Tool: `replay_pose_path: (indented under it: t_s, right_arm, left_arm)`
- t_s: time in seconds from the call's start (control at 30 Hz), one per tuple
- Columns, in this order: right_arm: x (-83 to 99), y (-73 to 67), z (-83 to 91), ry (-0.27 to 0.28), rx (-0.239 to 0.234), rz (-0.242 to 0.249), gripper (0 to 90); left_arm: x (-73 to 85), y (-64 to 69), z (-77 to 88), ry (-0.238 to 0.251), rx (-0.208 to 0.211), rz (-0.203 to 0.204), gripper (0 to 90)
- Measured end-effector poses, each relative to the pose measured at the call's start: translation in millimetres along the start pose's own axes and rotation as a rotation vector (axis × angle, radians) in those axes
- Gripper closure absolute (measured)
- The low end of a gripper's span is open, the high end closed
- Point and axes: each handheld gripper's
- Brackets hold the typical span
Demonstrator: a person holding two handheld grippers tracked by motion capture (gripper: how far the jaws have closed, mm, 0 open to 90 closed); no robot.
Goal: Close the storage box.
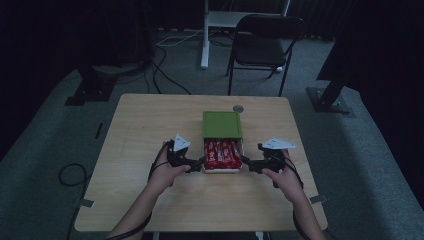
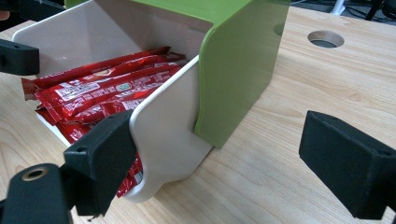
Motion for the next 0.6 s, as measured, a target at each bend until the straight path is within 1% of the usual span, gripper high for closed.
replay_pose_path:
  t_s: [0.23, 0.47, 0.6]
  right_arm:
    - [-2.4, 1.5, -3.0, -0.002, 0.004, -0.003, 10.9]
    - [-4.6, 3.2, -7.2, -0.002, 0.01, -0.011, 10.8]
    - [-6.1, 3.8, -9.9, -0.003, 0.015, -0.009, 10.8]
  left_arm:
    - [-2.8, -2.9, -2.7, -0.002, -0.006, 0.003, 2.6]
    - [-4.7, -6.0, -6.0, -0.003, -0.002, 0.01, 2.5]
    - [-6.1, -6.9, -7.4, -0.004, -0.007, 0.008, 2.5]
Point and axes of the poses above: each handheld gripper's, and its own axes: z roughly backward along the jaws, x roughly out of its underside, y roughly to its right, and after that the axes turned 1 degree about -x, right-handed
